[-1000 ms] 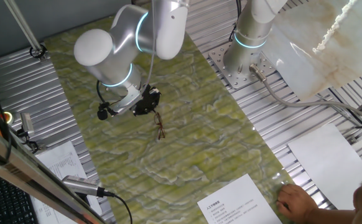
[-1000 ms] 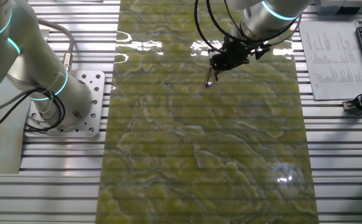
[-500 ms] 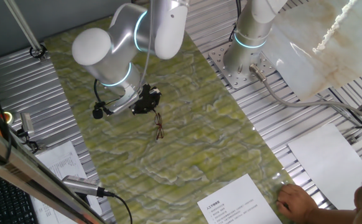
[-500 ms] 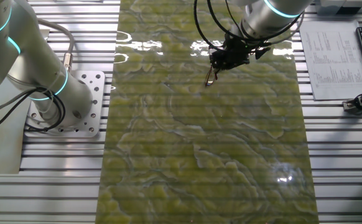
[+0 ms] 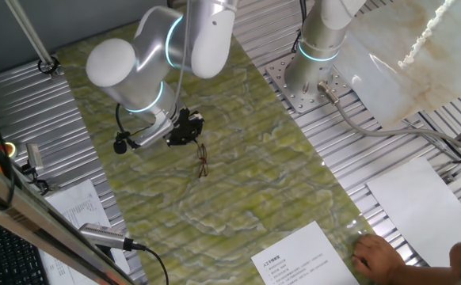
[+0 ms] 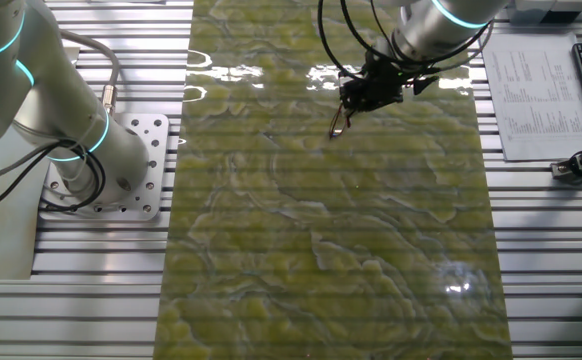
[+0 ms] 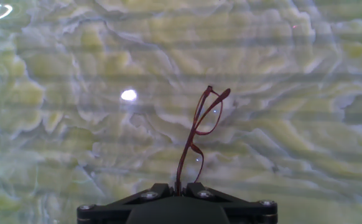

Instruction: Unfold the leg of the glasses (with one hand)

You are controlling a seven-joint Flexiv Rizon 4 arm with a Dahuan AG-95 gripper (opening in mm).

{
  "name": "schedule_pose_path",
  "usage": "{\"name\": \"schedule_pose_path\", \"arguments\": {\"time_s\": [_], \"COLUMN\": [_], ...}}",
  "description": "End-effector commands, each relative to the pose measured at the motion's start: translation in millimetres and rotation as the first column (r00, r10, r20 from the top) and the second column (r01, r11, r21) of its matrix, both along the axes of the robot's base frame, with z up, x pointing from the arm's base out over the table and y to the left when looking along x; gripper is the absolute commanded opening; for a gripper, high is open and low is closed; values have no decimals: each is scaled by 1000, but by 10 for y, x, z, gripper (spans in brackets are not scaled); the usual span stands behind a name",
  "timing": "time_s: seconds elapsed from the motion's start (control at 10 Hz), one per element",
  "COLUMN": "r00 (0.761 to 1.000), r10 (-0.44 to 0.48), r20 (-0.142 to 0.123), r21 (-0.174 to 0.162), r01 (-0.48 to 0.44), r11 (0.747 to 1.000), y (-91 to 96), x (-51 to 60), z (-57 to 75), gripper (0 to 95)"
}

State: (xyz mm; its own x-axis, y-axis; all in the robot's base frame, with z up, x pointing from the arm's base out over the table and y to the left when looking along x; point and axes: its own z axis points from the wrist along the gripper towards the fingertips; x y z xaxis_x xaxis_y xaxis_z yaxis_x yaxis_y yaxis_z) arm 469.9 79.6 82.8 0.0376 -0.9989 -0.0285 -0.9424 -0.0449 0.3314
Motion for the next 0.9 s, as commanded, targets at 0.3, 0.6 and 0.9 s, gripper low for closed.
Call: {"name": "schedule_pose_path", "arguments": {"time_s": [0.3, 0.6, 0.9], "r00": [1000, 999, 999], "r10": [-16, -30, -45], "r20": [-20, -24, -31], "r21": [-13, -22, -31], "r01": [16, 30, 44], "r11": [1000, 999, 999], "y": [18, 48, 79], "x": [32, 66, 101], "z": [65, 150, 224], "gripper": [0, 0, 0]}}
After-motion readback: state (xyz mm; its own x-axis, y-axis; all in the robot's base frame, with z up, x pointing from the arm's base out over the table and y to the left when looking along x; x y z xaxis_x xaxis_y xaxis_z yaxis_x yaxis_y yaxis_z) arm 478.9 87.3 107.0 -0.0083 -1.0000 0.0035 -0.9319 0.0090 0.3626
